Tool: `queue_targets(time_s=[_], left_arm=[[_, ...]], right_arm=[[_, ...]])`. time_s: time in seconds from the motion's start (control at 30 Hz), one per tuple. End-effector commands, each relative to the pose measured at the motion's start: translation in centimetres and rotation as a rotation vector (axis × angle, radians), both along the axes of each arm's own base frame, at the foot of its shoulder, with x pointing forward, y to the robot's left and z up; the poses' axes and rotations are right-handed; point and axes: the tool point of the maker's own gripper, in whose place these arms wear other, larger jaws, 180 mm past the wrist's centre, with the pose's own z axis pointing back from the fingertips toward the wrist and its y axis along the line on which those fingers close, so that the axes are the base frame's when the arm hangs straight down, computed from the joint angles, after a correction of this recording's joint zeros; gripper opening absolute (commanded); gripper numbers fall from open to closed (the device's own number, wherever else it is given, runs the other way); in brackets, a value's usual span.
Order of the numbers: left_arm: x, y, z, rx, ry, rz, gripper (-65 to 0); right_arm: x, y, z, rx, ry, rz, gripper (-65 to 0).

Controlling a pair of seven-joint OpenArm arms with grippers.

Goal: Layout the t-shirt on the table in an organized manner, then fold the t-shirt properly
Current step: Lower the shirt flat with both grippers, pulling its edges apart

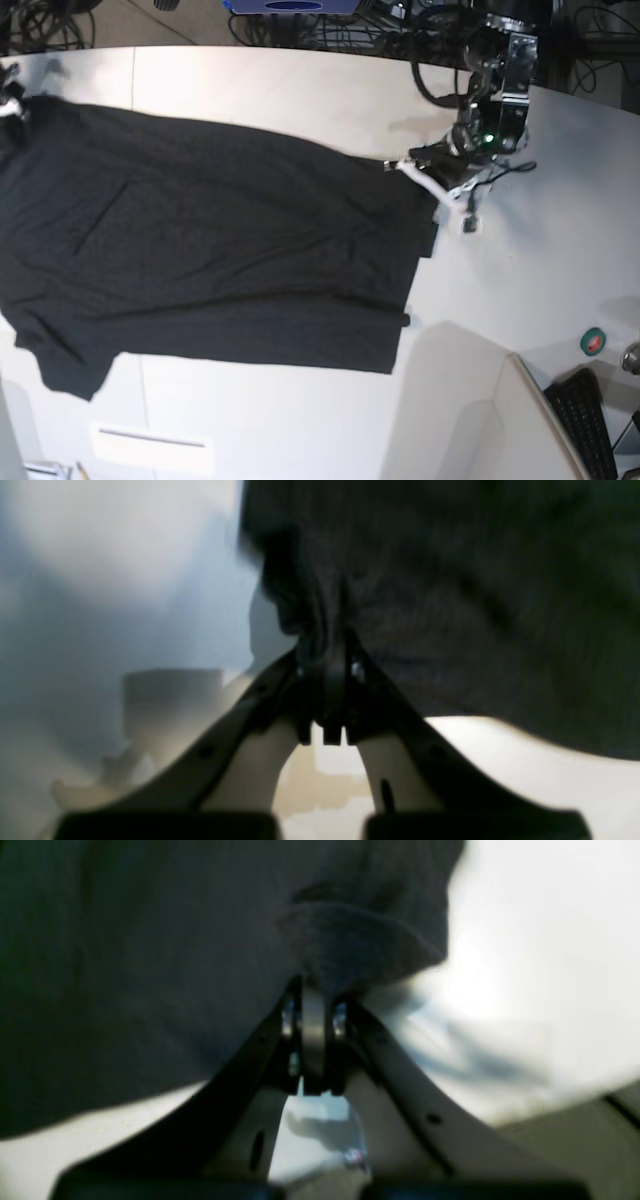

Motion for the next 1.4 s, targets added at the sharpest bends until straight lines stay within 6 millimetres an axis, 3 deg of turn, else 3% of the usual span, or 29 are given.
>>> queue_targets(time_s=[0.0, 0.17, 0.47, 0.7, 0.8, 0.83, 0.9, 0.97, 1.07, 1.2, 1.27, 1.37], left_arm=[[0.7, 1.6, 1.3, 0.035, -0.051, 0.026, -65.0], [-2.4, 4.9, 1.6, 0.069, -0.034, 0.106, -65.0], [-7.1, 7.6, 0.7, 0.104, 0.040, 0.170, -65.0], [-8.1, 7.8, 0.4, 0.103, 0.059, 0.179, -65.0], [-8.1, 7.9, 0.4, 0.103, 0.058, 0.184, -65.0], [-8.1, 7.9, 0.4, 0.103, 0.058, 0.184, -65.0], [-8.1, 7.9, 0.4, 0.103, 0.058, 0.184, -65.0], [-8.0, 7.8, 0.6, 0.103, 0.052, 0.183, -65.0], [-8.1, 7.7, 1.5, 0.107, 0.035, 0.178, -44.1], [-8.8, 9.6, 3.9, 0.141, -0.012, 0.232, -18.4], [-9.0, 10.9, 5.2, 0.160, -0.042, 0.277, -12.8], [-8.9, 12.8, 7.3, 0.192, -0.096, 0.336, -12.5]], right_arm=[[0.5, -0.9, 1.4, -0.043, -0.039, 0.009, -65.0], [-0.7, -0.4, 0.9, -0.066, 0.008, 0.026, -65.0], [-1.4, -0.6, 0.5, -0.073, 0.037, 0.023, -65.0], [-4.3, -2.8, 0.4, -0.137, 0.100, -0.096, -65.0], [-5.1, -2.7, -0.2, -0.146, 0.146, -0.105, -65.0], [-5.4, -2.5, -0.3, -0.138, 0.159, -0.106, -62.0], [-5.6, -2.3, -0.4, -0.129, 0.170, -0.099, -47.4], [-5.6, -2.3, -0.5, -0.128, 0.171, -0.097, -41.6], [-5.4, -2.4, -0.1, -0.138, 0.165, -0.096, -40.8], [-5.0, -4.0, 2.6, -0.215, 0.122, -0.117, -40.7], [-4.5, -4.5, 4.1, -0.256, 0.093, -0.124, -40.7], [-3.2, -5.0, 6.1, -0.310, 0.054, -0.105, -40.7]])
